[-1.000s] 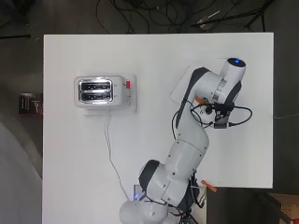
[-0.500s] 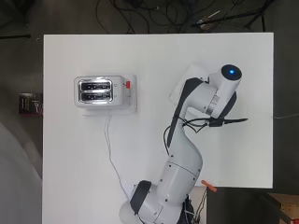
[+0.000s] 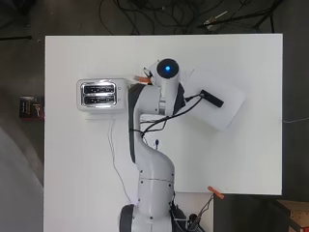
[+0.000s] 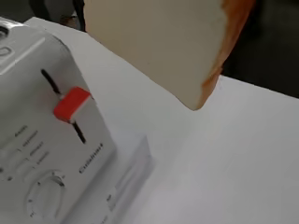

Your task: Teleoperate dual arm-hand system to toast a bread

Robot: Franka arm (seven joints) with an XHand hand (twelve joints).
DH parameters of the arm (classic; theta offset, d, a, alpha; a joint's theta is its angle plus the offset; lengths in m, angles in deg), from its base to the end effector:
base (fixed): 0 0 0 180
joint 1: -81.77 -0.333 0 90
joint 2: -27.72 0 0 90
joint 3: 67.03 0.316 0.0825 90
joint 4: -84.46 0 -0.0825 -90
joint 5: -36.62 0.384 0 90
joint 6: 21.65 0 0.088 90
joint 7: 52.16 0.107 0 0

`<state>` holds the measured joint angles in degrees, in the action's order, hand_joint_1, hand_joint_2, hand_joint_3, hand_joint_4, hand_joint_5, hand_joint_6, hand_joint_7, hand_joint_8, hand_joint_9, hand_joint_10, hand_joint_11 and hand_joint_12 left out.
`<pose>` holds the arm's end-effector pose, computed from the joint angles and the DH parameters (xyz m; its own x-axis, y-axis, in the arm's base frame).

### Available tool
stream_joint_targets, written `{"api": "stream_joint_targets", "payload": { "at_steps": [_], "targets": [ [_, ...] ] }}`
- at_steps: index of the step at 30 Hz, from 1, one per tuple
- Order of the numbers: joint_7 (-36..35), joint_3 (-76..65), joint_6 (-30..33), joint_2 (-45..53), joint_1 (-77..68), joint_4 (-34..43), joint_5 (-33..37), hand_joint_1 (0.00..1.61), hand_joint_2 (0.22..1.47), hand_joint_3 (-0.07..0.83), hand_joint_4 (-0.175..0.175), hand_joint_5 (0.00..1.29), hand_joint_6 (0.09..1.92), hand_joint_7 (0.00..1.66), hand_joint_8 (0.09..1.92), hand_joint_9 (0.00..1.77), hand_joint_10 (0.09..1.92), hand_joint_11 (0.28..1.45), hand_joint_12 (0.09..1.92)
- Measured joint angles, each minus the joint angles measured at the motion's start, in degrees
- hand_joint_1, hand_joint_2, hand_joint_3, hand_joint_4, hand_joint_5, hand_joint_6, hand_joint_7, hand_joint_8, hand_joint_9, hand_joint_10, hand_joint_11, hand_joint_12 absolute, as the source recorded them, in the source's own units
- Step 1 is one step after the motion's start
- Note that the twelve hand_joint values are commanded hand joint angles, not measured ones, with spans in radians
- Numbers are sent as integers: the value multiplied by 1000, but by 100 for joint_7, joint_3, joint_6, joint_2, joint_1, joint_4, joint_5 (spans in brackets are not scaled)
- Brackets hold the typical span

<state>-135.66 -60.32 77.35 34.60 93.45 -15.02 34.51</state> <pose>0.5822 -0.0567 0.4909 0.1886 0.9814 -0.0356 0.9736 -0.1916 -0.1241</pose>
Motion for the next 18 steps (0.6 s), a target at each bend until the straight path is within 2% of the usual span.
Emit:
{"api": "stream_joint_targets", "payload": {
  "at_steps": [1,2,3,4,9,10,11,13,14,16,18],
  "targets": [
    [18,177,67,-32,-42,0,-9,1113,1194,0,-53,716,1286,1177,589,1421,87,789,196],
    [64,343,108,-53,-80,-4,-21,1173,1178,2,-113,711,1272,1136,752,1425,87,789,191],
    [118,479,133,-64,-110,-8,-34,1202,1178,2,-145,694,1282,1101,859,1412,87,778,175],
    [170,596,146,-71,-139,-5,-53,1216,1180,2,-162,680,1294,1081,916,1400,87,769,162],
    [515,1049,-182,34,-347,448,-302,1233,1171,-2,-175,696,1269,1082,943,1425,87,795,138],
    [559,1129,-264,15,-376,549,-330,1116,1192,-1,-49,721,1283,1127,751,1435,87,801,133],
    [593,1183,-340,-18,-401,589,-375,1021,1212,-1,52,736,1299,1194,535,1447,87,807,126],
    [620,1332,-413,-161,-461,531,-560,1148,1183,1,-83,722,1256,1134,779,1460,87,810,104],
    [631,1406,-418,-241,-484,464,-630,1189,1177,2,-127,713,1246,1103,881,1460,87,808,96],
    [577,1459,-395,-293,-513,343,-553,1224,1170,0,-165,709,1237,1084,950,1457,87,810,87],
    [435,1474,-308,-324,-542,160,-291,1233,1167,-1,-174,709,1236,1082,958,1461,87,844,98]
  ]
}}
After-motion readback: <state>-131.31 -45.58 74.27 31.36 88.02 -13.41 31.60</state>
